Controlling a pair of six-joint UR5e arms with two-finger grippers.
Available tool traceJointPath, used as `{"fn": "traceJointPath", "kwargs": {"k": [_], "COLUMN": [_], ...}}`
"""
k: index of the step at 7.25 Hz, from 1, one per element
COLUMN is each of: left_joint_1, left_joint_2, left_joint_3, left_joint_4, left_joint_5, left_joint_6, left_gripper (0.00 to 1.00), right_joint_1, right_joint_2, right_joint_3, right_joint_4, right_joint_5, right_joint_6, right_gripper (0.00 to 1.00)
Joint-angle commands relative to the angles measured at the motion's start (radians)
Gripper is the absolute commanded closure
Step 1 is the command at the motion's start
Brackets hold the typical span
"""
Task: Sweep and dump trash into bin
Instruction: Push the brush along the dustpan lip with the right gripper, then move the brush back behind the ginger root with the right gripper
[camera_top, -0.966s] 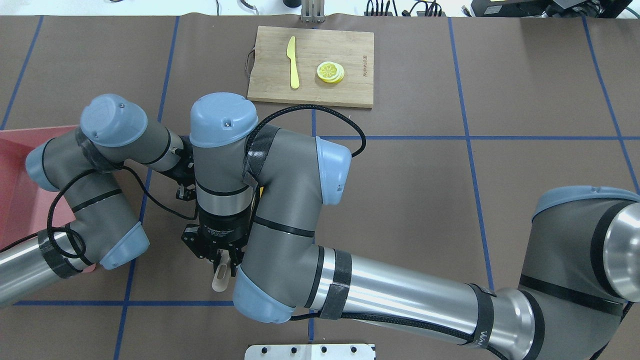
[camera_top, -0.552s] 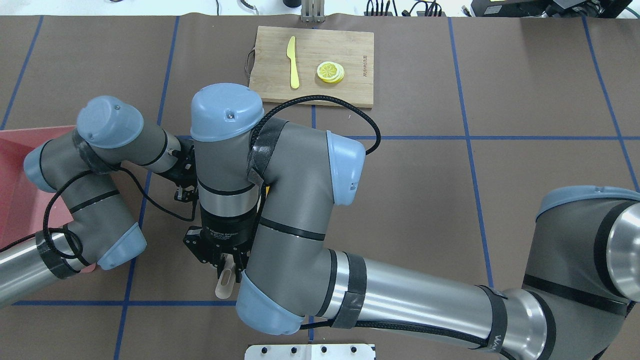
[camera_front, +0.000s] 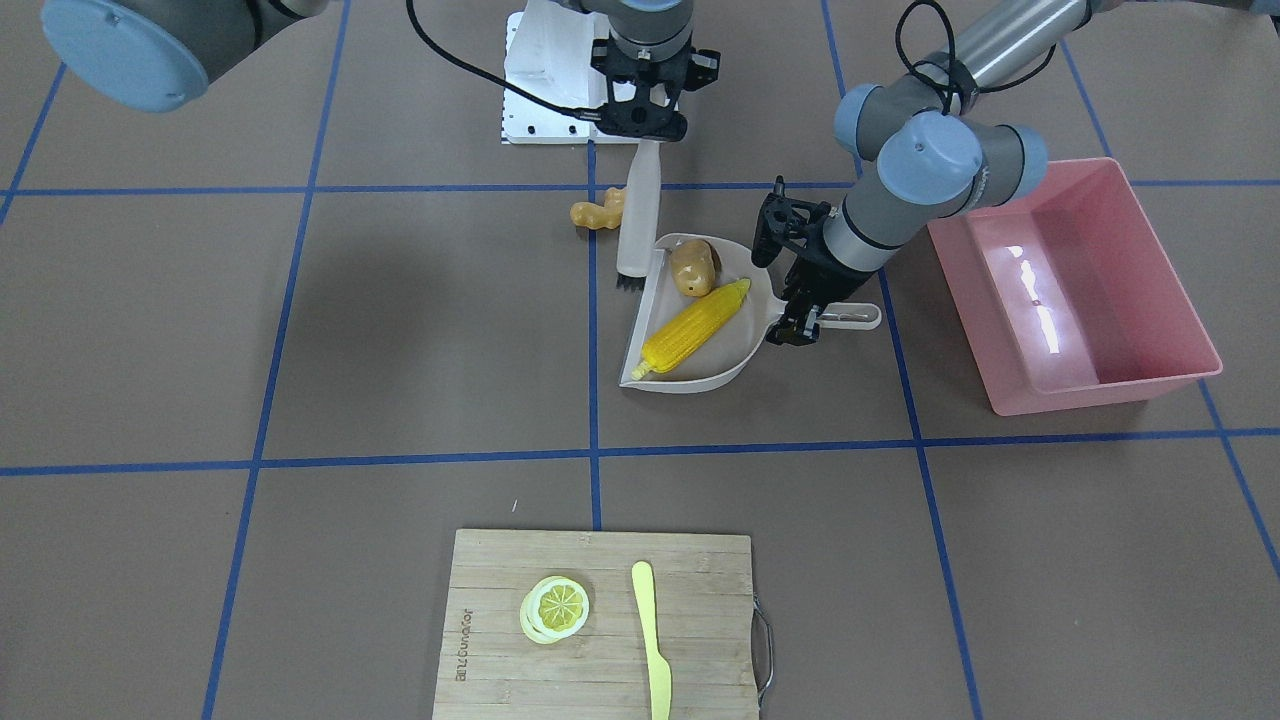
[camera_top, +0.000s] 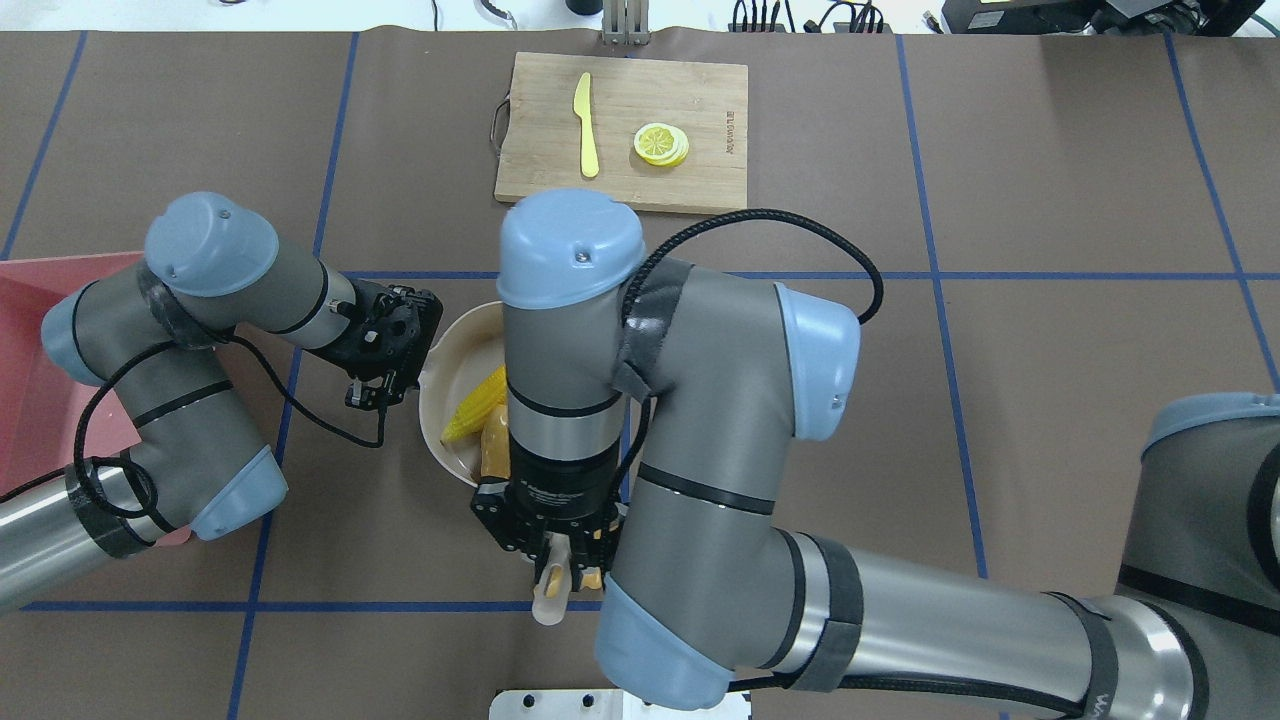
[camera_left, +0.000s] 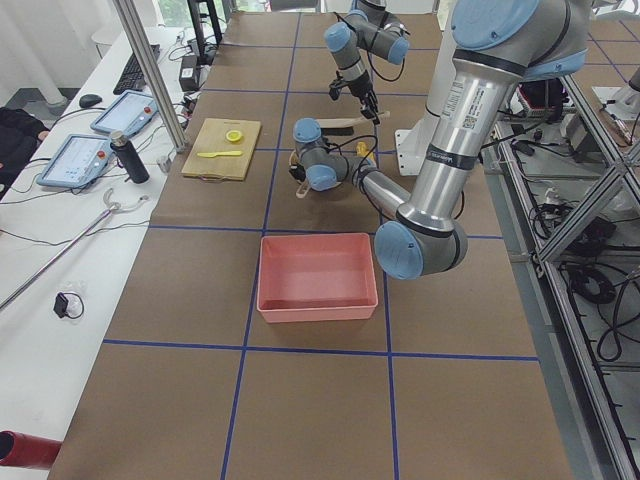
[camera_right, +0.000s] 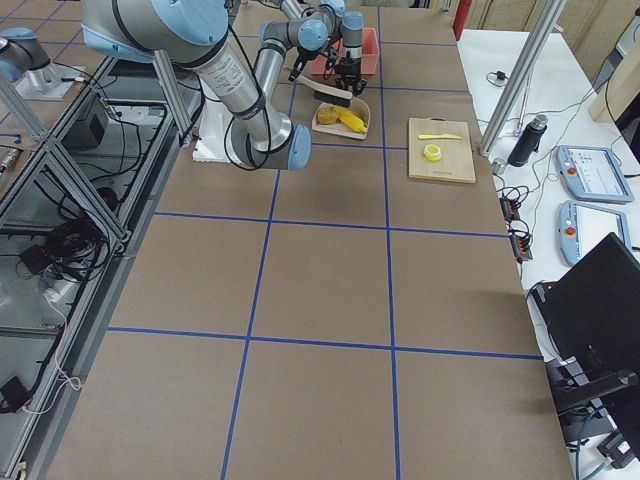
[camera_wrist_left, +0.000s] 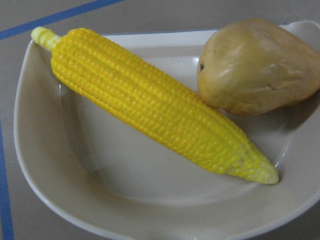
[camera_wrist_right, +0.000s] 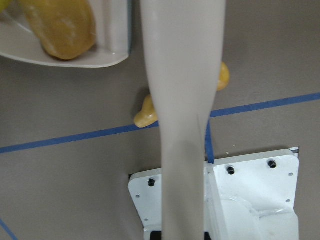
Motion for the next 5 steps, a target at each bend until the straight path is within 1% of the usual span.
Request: {"fn": "traceJointPath", "kwargs": {"k": [1, 3, 5], "left_joint_1": [0.001, 0.001, 0.001], "left_joint_2": [0.012, 0.017, 0.029], "left_joint_3": [0.003, 0.002, -0.005], "left_joint_4": [-0.035, -0.037, -0.066], "left_joint_5": [-0.014, -0.027, -0.026], "left_joint_6": [-0.042, -0.039, -0.025], "left_gripper": [1.00, 1.00, 1.00], "right_joint_1": [0.012, 0.012, 0.007], "right_joint_2": [-0.058, -0.064, -0.069], "right_joint_3": [0.039, 0.046, 0.033], "right_joint_4": [-0.081, -0.150, -0.152], "right_joint_5": [0.033, 0.047, 0.088], "right_joint_6": [-0.003, -0.010, -0.047], "right_gripper": [1.00, 1.00, 1.00]}}
